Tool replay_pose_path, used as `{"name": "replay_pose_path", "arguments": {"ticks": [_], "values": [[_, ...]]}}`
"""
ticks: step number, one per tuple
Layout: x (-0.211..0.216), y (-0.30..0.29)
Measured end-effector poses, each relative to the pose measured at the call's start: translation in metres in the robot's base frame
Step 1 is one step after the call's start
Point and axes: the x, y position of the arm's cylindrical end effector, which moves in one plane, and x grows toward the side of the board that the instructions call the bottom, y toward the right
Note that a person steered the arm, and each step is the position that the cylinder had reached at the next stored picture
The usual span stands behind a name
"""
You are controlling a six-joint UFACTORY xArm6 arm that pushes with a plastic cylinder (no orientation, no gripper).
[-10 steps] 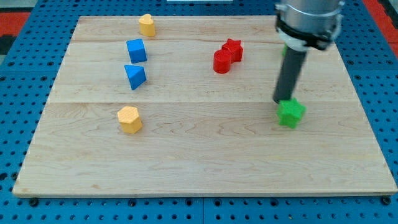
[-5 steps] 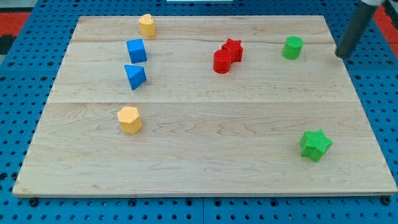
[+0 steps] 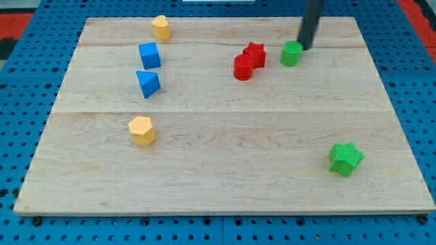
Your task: Move the green circle close to the green star
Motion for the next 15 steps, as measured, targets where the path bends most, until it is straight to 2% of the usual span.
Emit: {"name": "replay_pose_path", "arguments": {"ticks": [1,2,3,4,5,6,7,8,9,10,11,12,14,15], "values": [[0.021,-0.055],[0.045,-0.078],[0.073,-0.059],[0.038,-0.061],[0.019,-0.030],[0.085,-0.002],[0.121,-0.001],[0.098,-0.012],[0.107,-0.051],[0.163,-0.023],[0.185,0.027],[0.158,0.031],[0.178,0.033],[0.134,0.028]]}}
